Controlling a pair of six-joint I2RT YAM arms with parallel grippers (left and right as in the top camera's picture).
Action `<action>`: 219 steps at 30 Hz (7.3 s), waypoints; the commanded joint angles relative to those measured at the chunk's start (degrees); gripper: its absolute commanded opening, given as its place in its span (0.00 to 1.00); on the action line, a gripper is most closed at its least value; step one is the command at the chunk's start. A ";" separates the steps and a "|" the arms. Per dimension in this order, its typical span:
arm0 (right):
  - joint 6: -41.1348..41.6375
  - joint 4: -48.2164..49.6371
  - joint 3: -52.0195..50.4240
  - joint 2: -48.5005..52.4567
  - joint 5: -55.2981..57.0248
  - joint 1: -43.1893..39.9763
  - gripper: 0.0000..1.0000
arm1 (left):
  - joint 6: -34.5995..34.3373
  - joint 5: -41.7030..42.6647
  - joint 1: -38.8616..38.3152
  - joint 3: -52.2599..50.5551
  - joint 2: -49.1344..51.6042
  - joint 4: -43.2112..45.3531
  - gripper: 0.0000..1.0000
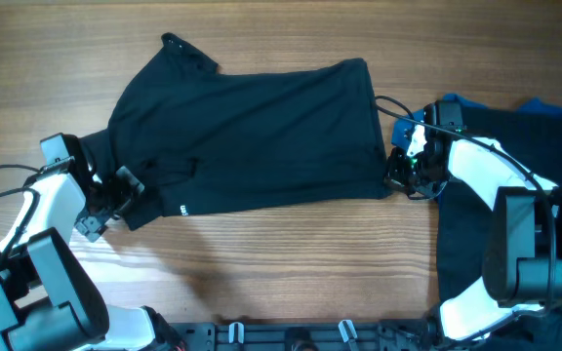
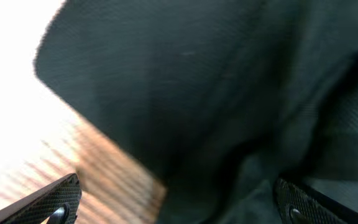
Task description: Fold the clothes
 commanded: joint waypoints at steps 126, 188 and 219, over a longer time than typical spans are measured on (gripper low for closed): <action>-12.17 -2.14 33.09 10.75 1.51 2.19 0.55 | 7.58 7.13 -18.40 40.70 27.15 -8.44 0.04; -12.24 -4.11 33.09 10.78 1.53 2.19 0.56 | 18.10 16.06 -21.97 33.09 17.55 -17.92 0.33; -10.91 -4.59 33.09 10.78 1.53 2.19 0.60 | 36.52 28.98 -11.63 33.07 26.97 -6.82 0.04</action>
